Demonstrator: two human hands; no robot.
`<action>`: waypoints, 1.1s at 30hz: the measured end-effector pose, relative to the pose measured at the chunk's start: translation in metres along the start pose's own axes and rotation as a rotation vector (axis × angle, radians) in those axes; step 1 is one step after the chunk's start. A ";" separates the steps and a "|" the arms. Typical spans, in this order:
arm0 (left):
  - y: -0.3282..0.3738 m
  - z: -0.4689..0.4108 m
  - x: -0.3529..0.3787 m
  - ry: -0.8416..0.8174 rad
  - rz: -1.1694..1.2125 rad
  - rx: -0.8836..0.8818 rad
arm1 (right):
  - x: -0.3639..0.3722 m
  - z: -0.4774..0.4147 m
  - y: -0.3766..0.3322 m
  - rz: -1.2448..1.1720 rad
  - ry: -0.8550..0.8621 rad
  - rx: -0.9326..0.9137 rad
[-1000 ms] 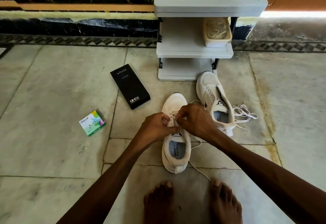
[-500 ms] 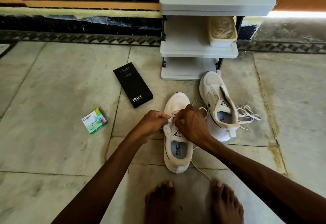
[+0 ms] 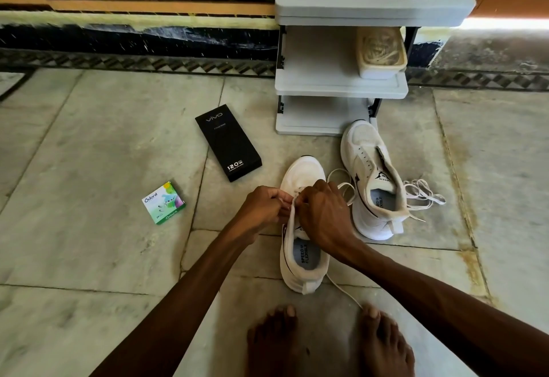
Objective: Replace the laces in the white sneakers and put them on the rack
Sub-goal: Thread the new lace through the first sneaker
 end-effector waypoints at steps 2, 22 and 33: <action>-0.002 -0.002 0.000 0.019 -0.035 0.042 | -0.001 0.000 -0.002 -0.024 0.004 0.013; -0.019 -0.001 0.004 0.042 0.162 0.091 | -0.003 -0.012 0.001 -0.066 0.017 0.126; -0.028 -0.018 -0.010 0.438 -0.573 0.393 | -0.005 -0.003 0.008 0.070 0.074 0.062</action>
Point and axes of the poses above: each hand's wrist, its own z-axis away from the middle knuckle, its own x-axis out of the palm, y = z × x, the point moved 1 cm from there along -z, towards the middle knuckle, and after that the axes turned 1 degree about z, right-handed, at the moved point
